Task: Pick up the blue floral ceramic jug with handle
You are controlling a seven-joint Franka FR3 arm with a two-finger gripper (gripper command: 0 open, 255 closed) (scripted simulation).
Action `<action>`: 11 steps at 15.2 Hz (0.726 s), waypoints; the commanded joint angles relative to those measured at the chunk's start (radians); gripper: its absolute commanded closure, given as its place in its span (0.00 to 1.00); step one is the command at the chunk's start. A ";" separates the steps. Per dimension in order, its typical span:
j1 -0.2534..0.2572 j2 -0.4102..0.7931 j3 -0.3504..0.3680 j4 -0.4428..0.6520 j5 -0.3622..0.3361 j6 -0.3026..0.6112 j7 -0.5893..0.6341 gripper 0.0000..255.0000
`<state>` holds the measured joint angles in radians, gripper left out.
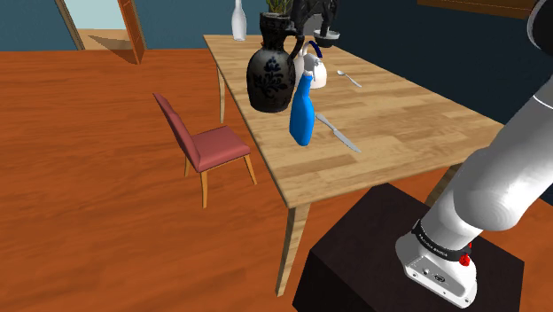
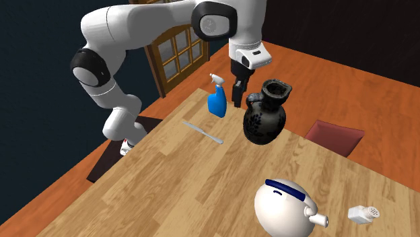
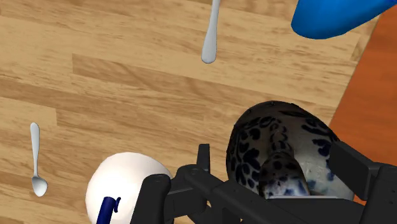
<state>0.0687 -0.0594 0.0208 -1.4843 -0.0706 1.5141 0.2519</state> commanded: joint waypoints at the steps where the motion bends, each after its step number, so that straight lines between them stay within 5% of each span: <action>1: 0.003 0.097 0.005 0.160 -0.006 -0.055 0.006 0.00; 3: 0.008 0.167 0.008 0.277 -0.012 -0.096 0.011 0.00; 11: 0.006 0.103 0.007 0.083 -0.009 0.033 0.019 0.00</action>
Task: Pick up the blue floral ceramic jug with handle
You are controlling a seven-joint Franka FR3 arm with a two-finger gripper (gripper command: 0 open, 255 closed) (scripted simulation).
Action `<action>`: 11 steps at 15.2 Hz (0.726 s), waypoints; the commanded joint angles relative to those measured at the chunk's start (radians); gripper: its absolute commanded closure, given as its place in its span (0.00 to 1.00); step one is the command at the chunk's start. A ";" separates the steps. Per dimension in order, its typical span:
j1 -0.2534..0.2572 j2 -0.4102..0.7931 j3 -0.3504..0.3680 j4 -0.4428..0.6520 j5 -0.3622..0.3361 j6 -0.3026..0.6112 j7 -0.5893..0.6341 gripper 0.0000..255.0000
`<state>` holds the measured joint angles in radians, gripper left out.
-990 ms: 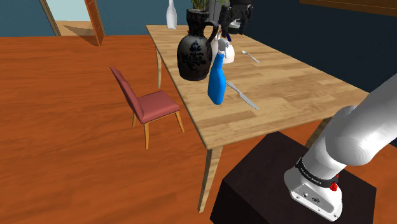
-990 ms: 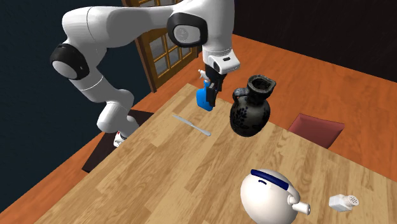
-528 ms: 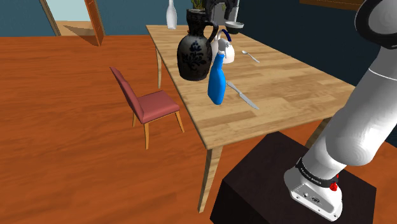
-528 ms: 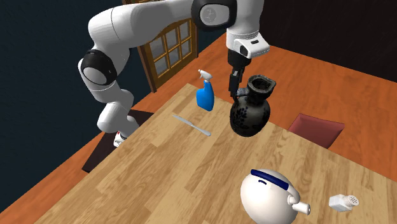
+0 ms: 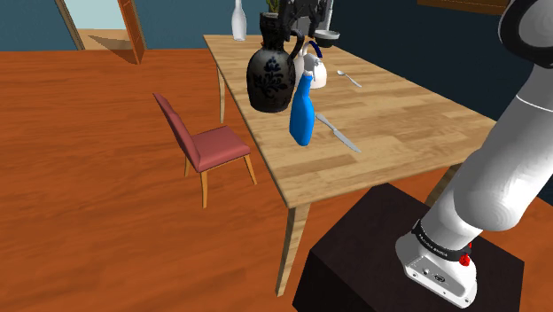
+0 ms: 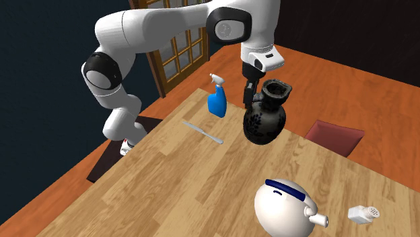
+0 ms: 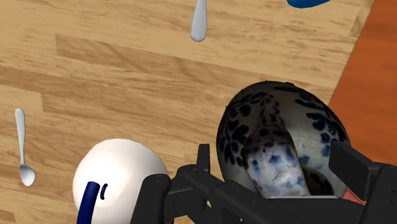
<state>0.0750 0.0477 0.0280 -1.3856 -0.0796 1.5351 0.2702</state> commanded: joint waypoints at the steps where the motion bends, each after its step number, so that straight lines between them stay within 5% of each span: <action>1: 0.000 -0.004 0.000 -0.016 0.000 0.012 0.000 0.00; 2: 0.000 -0.003 0.000 -0.014 0.000 0.012 0.000 1.00; 11: 0.000 -0.004 0.000 -0.016 0.000 0.012 0.000 1.00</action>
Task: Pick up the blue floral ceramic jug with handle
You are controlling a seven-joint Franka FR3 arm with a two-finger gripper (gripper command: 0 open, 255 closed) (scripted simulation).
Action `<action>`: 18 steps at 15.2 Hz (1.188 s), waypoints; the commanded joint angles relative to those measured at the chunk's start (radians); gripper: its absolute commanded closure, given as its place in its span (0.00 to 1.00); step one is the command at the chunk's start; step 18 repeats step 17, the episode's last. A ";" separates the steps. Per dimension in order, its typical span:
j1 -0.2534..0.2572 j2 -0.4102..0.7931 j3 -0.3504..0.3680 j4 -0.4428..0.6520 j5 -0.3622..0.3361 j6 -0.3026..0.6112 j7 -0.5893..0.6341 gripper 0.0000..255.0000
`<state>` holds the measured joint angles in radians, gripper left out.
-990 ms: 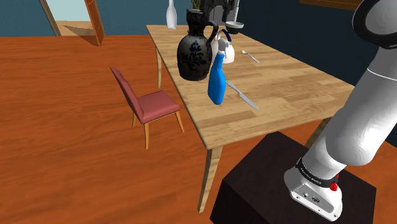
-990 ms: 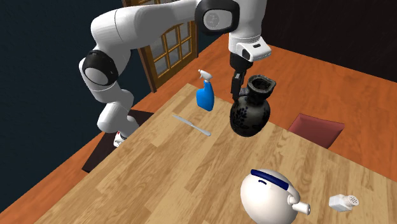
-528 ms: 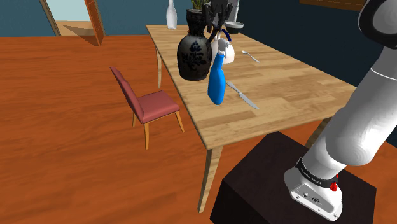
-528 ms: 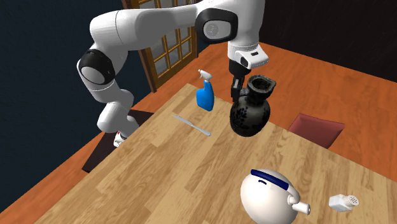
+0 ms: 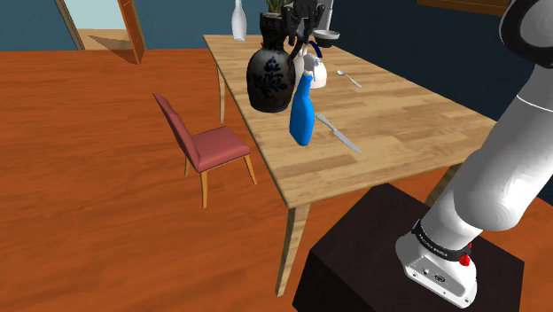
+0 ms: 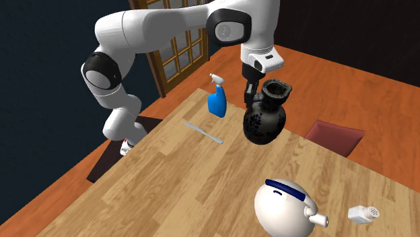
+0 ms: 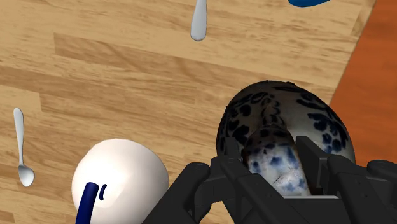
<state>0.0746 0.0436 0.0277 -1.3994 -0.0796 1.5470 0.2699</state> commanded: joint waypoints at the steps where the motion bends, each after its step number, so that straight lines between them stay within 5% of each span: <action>1: 0.000 0.007 0.000 0.021 0.000 -0.016 0.000 1.00; 15: 0.008 0.174 0.002 0.462 -0.010 -0.289 -0.016 1.00; 18: 0.008 0.177 0.002 0.468 -0.010 -0.293 -0.017 1.00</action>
